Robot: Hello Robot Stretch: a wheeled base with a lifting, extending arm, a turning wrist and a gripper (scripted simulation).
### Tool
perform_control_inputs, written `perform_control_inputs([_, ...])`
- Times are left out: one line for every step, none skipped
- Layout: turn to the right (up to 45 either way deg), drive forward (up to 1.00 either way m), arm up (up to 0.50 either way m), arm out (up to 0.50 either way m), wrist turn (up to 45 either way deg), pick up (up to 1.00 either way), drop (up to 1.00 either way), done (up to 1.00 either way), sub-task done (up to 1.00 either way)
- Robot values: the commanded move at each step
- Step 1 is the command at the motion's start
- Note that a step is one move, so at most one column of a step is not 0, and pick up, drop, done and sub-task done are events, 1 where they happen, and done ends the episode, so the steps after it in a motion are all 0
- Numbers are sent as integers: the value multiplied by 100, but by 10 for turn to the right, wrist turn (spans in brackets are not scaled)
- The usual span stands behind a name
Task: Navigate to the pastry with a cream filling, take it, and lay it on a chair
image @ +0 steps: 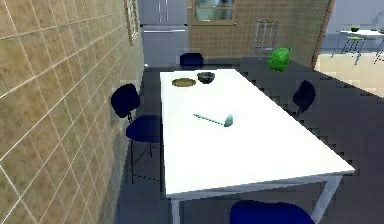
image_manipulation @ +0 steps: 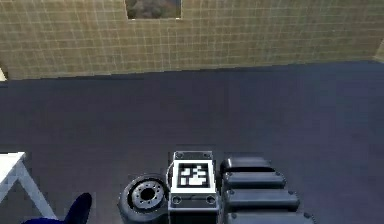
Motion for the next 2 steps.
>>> perform_control_inputs([-60,0,0,0,0,0,0,0,0])
perform_control_inputs([390,0,0,0,0,0,0,0,0])
